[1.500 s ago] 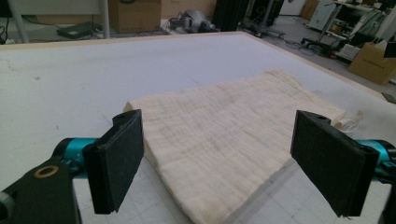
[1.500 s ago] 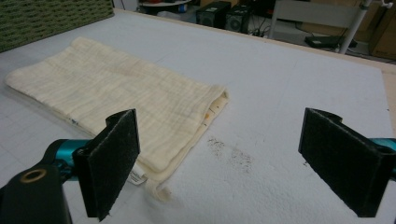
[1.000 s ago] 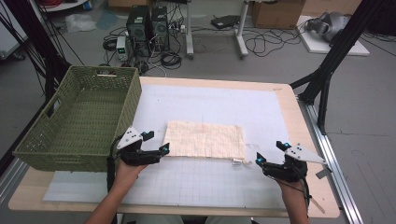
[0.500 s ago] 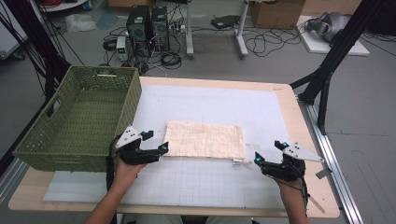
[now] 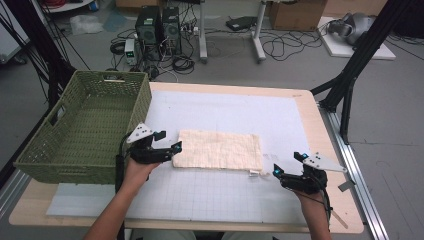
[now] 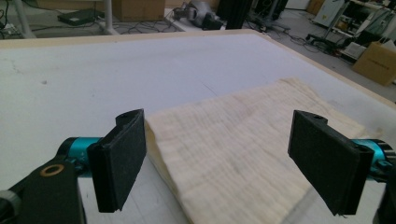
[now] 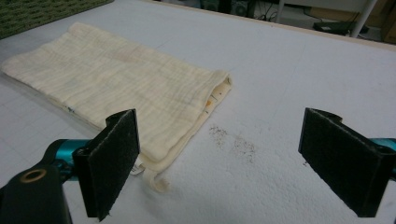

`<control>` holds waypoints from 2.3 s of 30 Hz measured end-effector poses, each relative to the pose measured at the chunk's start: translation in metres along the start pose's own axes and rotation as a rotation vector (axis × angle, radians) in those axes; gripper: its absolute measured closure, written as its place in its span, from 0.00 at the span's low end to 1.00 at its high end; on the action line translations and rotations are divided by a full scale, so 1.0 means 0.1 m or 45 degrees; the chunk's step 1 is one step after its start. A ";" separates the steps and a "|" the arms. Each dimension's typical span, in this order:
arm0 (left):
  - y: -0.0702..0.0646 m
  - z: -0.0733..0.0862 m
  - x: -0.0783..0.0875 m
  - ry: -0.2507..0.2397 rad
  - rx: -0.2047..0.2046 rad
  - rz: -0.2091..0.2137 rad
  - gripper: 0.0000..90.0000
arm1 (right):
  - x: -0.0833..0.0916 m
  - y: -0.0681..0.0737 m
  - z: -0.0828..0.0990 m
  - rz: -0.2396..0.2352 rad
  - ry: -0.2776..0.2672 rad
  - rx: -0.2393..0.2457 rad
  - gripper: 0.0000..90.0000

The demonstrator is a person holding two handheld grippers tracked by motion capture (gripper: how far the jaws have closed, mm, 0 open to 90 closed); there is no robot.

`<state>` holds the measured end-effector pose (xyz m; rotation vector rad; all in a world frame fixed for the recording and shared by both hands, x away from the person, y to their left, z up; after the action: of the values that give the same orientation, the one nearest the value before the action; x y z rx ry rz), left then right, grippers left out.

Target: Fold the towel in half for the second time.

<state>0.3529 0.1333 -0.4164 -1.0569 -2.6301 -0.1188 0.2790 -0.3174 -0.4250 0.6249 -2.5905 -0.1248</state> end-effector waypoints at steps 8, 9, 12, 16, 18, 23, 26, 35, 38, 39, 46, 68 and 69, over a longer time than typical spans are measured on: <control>0.08 -0.06 -0.26 0.025 0.016 0.016 0.24 | -0.02 0.01 -0.01 -0.007 0.007 0.000 0.13; 0.08 -0.05 -0.28 0.014 0.024 0.021 0.24 | -0.02 0.01 0.00 -0.011 0.011 0.006 0.13; 0.10 -0.07 -0.34 -0.004 -0.018 0.008 0.25 | -0.03 0.01 0.01 -0.017 0.020 0.003 0.13; 0.15 -0.14 -0.43 0.009 -0.026 0.012 0.27 | -0.05 0.01 0.01 -0.025 0.026 -0.007 0.13; 0.20 -0.17 -0.49 0.021 -0.015 0.029 0.27 | -0.06 0.01 0.01 -0.030 0.030 -0.002 0.13; 0.28 -0.10 -0.61 0.061 -0.005 0.003 0.28 | -0.07 0.02 0.01 -0.036 0.032 0.004 0.13; 0.33 -0.01 -0.68 0.129 0.033 -0.005 0.28 | -0.08 0.01 0.01 -0.038 0.035 -0.004 0.13; 0.36 0.11 -0.78 0.244 0.024 -0.007 0.31 | -0.09 0.02 0.02 -0.039 0.052 -0.001 0.13; 0.36 0.17 -0.82 0.304 0.009 -0.016 0.36 | -0.11 0.03 0.03 -0.044 0.057 0.006 0.13; 0.36 0.18 -0.83 0.333 -0.006 -0.017 0.38 | -0.11 0.04 0.03 -0.046 0.062 0.009 0.13; 0.33 0.20 -0.86 0.376 -0.038 -0.024 0.54 | -0.13 0.03 0.04 -0.045 0.071 0.005 0.13; 0.40 0.17 -0.87 0.330 -0.090 -0.101 0.56 | -0.18 0.04 0.05 -0.056 0.093 -0.003 0.13; 0.40 0.18 -0.88 0.341 -0.083 -0.110 0.57 | -0.19 0.04 0.05 -0.054 0.091 -0.003 0.13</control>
<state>0.4361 0.1071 -0.4618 -0.8790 -2.4427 -0.3425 0.2901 -0.3056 -0.4370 0.6718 -2.5088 -0.1166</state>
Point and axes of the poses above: each handheld gripper's, and its own axes: x roughly backward along the jaws, z roughly out of its underside, y roughly to its left, the point moved 2 cm from there along -x, roughly forward along the jaws, and after that the axes turned 11 degrees about -x, right-handed, at the moved point
